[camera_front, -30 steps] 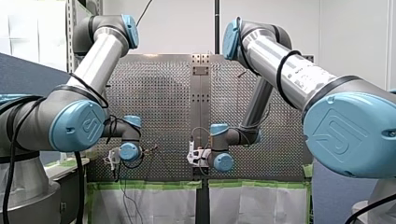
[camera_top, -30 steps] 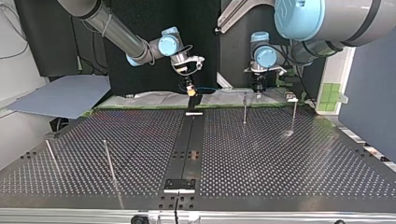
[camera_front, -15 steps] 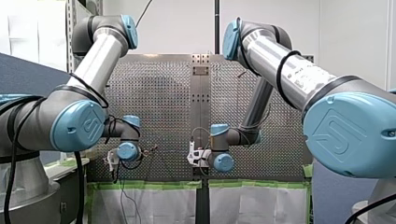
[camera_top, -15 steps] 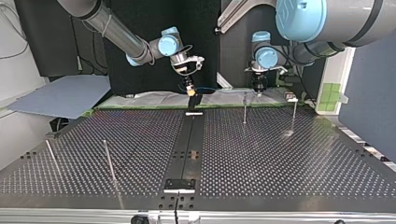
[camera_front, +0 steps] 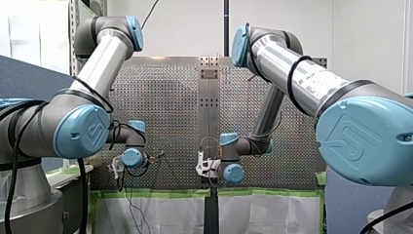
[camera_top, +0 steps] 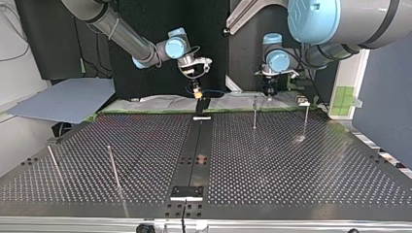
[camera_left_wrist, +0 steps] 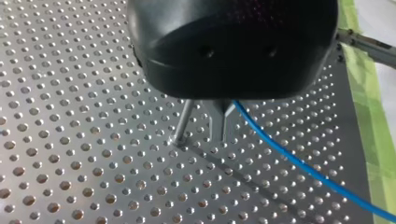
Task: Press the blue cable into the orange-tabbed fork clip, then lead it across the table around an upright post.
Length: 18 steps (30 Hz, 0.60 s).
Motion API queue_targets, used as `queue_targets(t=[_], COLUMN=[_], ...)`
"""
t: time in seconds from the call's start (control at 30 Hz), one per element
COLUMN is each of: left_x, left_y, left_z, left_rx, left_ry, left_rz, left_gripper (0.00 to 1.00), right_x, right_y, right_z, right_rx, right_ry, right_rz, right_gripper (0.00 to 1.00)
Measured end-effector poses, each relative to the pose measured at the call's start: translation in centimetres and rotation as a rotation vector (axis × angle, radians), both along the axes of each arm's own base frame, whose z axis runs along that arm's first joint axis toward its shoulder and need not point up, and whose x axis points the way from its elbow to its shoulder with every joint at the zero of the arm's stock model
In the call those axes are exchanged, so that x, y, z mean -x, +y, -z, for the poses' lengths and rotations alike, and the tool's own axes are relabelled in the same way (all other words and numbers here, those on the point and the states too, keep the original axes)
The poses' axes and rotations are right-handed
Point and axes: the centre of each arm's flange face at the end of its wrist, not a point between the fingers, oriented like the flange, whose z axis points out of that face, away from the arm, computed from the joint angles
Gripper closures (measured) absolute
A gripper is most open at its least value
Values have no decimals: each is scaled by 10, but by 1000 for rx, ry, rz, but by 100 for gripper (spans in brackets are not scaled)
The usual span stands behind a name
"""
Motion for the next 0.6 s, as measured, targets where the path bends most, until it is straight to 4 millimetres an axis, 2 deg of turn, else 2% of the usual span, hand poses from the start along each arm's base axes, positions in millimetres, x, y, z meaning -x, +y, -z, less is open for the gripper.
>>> queue_targets(t=[0.6], left_x=[-12], left_y=[7], left_z=[-3], left_rx=[10], left_ry=[29], left_rz=[-22], left_gripper=[100], right_x=[-1], right_y=[-4], right_z=[-1], right_rx=[-4], right_ry=[5], right_rz=[3], right_gripper=[100])
